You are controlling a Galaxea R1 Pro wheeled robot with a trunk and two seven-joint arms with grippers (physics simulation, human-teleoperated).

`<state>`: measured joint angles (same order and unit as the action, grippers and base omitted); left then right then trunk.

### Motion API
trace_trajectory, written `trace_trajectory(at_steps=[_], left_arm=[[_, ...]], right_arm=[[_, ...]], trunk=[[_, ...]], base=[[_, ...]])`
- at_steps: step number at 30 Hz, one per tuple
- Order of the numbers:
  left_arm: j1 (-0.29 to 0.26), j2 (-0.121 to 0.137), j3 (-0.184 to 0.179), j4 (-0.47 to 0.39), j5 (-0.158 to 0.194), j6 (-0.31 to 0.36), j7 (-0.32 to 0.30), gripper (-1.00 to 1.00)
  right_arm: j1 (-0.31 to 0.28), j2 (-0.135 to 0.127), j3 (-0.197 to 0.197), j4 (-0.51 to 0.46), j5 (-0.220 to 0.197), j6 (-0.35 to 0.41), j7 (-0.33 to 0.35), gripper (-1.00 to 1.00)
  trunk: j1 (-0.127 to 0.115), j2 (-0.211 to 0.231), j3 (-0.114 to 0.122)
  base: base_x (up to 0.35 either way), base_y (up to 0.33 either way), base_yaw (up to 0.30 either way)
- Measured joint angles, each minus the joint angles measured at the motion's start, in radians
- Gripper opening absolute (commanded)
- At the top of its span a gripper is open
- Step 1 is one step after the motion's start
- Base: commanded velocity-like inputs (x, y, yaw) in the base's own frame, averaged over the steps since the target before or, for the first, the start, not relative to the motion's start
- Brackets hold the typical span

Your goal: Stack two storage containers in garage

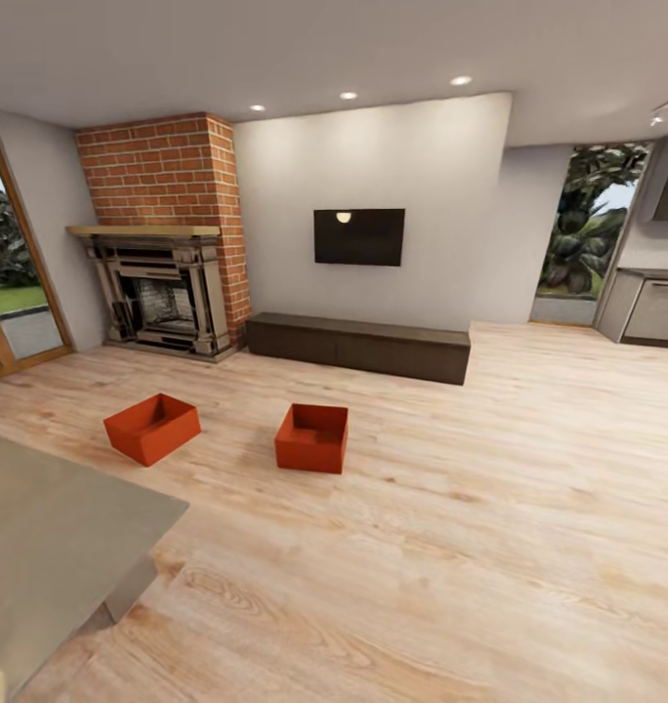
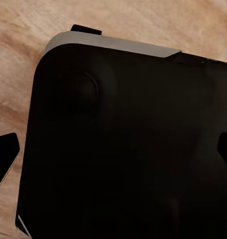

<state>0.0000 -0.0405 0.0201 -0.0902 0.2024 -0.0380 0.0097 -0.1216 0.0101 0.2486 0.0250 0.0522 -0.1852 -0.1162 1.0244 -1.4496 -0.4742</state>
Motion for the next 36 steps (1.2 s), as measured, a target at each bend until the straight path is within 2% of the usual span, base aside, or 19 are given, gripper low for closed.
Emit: trace_trajectory(at_steps=[19, 36], left_arm=[[0.0, -0.001, 0.0, 0.0, -0.006, 0.0, 0.0, 1.0], [0.0, 0.001, 0.0, 0.0, -0.001, 0.012, 0.0, 1.0]], right_arm=[[0.0, 0.0, -0.002, 0.0, -0.001, 0.0, 0.0, 1.0], [0.0, 0.0, -0.008, 0.0, -0.006, 0.0, -0.008, 1.0]], trunk=[[0.0, 0.0, 0.0], [0.0, 0.0, 0.0]], base=[[0.323, 0.082, 0.0], [0.324, 0.005, 0.0]])
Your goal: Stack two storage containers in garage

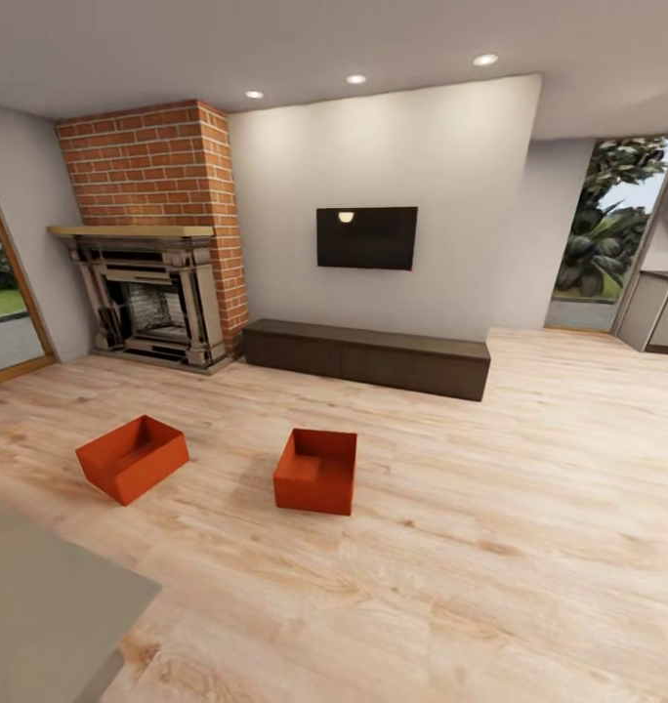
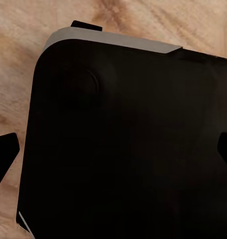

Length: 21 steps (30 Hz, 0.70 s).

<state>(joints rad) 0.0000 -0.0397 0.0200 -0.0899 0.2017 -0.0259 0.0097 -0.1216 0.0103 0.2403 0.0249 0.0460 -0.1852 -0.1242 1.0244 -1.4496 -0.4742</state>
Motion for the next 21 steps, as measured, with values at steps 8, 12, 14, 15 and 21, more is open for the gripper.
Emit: trace_trajectory(at_steps=[8, 12, 14, 15, 21], left_arm=[[0.0, 0.0, 0.0, 0.0, 0.0, 0.0, 0.0, 1.0], [0.0, 0.0, -0.001, 0.0, 0.0, 0.001, 0.0, 1.0], [0.0, 0.0, -0.001, 0.0, 0.0, 0.0, 0.0, 1.0], [0.0, 0.0, -0.001, 0.0, 0.0, 0.0, 0.0, 1.0], [0.0, 0.0, -0.001, 0.0, 0.0, 0.001, 0.0, 1.0]], right_arm=[[0.0, 0.0, 0.011, 0.0, 0.011, -0.001, 0.006, 1.0], [0.0, 0.0, 0.013, 0.0, 0.012, -0.001, 0.01, 1.0], [0.0, 0.0, 0.013, 0.0, 0.012, -0.002, 0.011, 1.0], [0.0, 0.0, 0.013, 0.0, 0.012, -0.003, 0.011, 1.0], [0.0, 0.0, 0.013, 0.0, 0.012, -0.003, 0.011, 1.0]], trunk=[[0.0, 0.0, 0.0], [0.0, 0.0, 0.0], [0.0, 0.0, 0.0], [0.0, 0.0, 0.0], [0.0, 0.0, 0.0]], base=[[0.324, 0.0, 0.0], [0.323, 0.0, 0.0], [0.323, 0.0, 0.0], [0.323, 0.0, 0.0], [0.324, 0.0, 0.0]])
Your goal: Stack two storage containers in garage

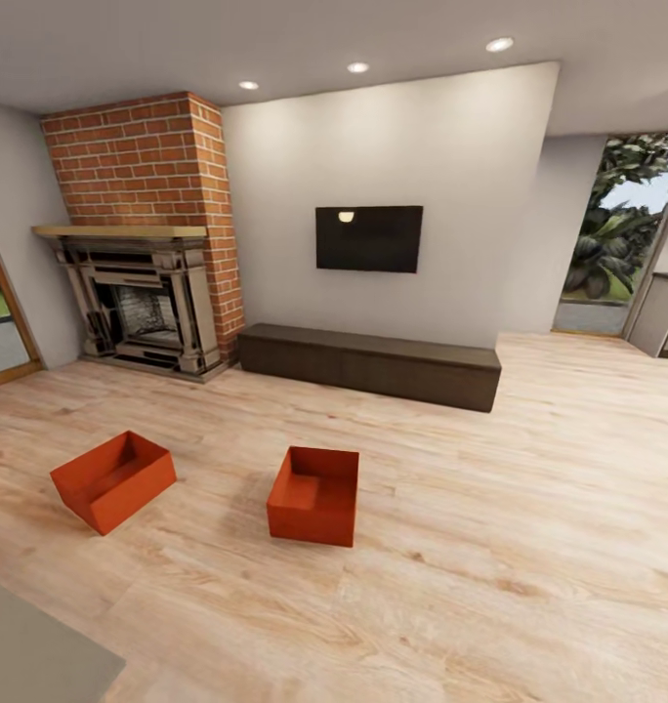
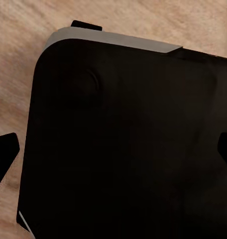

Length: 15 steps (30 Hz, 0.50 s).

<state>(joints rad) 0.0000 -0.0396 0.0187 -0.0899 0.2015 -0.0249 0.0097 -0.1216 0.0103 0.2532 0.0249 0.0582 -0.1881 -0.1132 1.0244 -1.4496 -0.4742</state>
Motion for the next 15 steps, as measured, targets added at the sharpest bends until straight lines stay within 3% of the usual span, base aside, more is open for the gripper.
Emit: trace_trajectory(at_steps=[15], left_arm=[[0.0, 0.0, -0.001, 0.0, 0.0, 0.001, 0.0, 1.0]], right_arm=[[0.0, 0.0, -0.004, 0.0, -0.002, 0.0, -0.001, 1.0]], trunk=[[0.0, 0.0, 0.0]], base=[[0.323, 0.0, 0.0]])
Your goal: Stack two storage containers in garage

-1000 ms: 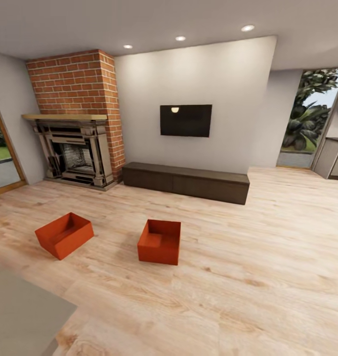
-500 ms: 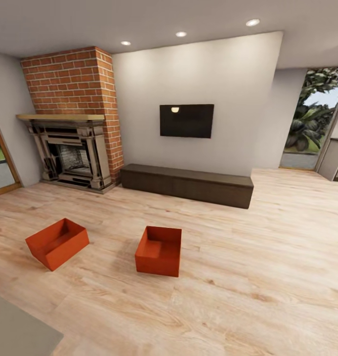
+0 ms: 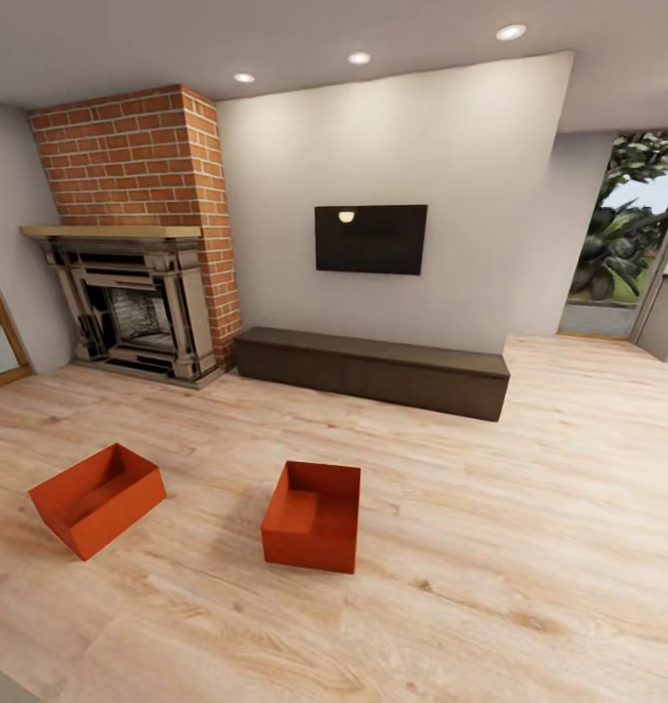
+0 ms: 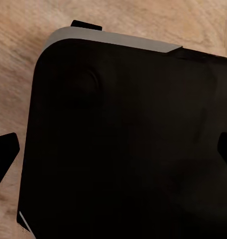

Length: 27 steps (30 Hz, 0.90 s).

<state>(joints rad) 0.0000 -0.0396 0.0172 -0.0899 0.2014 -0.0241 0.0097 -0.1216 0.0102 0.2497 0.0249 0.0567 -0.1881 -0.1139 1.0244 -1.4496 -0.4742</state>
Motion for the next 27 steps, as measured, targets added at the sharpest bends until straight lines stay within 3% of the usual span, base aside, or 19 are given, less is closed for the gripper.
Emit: trace_trajectory(at_steps=[27], left_arm=[[0.0, 0.0, 0.003, -0.001, -0.001, -0.014, 0.0, 1.0]], right_arm=[[0.0, 0.002, -0.002, 0.001, -0.006, 0.0, 0.0, 1.0]], trunk=[[0.0, 0.0, 0.0]], base=[[0.323, 0.002, -0.008]])
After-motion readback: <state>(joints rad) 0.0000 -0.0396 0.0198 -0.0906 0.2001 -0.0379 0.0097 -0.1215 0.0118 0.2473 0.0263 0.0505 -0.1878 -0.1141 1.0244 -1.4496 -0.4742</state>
